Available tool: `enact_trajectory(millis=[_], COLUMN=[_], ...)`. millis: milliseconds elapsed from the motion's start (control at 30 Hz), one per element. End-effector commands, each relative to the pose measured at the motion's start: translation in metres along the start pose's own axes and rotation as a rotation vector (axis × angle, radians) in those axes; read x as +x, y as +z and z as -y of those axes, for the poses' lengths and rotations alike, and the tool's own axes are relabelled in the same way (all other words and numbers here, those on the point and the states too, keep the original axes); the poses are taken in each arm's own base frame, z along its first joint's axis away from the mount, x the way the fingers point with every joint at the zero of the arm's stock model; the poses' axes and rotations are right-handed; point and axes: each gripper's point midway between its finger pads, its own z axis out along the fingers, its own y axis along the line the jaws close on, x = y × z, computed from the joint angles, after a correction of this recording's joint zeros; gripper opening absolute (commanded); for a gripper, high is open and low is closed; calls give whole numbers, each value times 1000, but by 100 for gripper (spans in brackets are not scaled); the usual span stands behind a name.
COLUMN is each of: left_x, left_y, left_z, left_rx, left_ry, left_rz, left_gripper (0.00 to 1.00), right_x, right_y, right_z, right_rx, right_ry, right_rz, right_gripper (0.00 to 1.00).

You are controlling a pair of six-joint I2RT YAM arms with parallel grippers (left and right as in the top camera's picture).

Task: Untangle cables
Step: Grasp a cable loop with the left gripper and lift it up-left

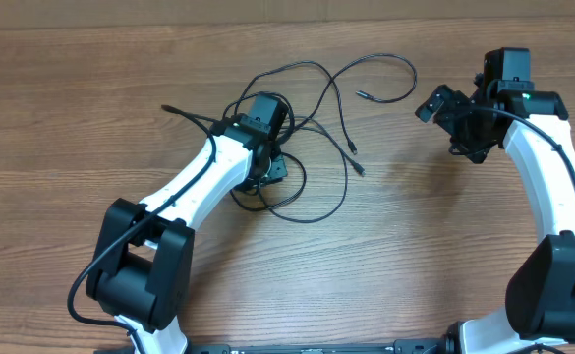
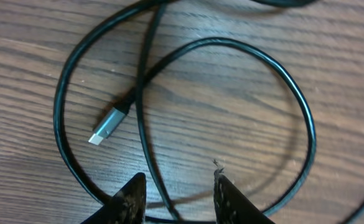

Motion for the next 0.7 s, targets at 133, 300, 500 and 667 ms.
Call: enact_trajectory(millis=[133, 300, 500, 667], left_x=[-4, -10, -7, 0], left_y=[23, 23, 33, 57], left_z=[-17, -19, -19, -23], left_rx=[-55, -69, -83, -113], left_ry=[-148, -149, -140, -135], left_rz=[101, 133, 122, 87], left_gripper=[38, 38, 38, 31], right_x=[-4, -4, -4, -4], right_y=[-4, -4, -4, -4], right_z=[-1, -1, -1, -1], right_rx=[0, 0, 0, 0], right_ry=[-5, -5, -5, -5], right_rz=[19, 19, 19, 19], right_gripper=[100, 100, 100, 100])
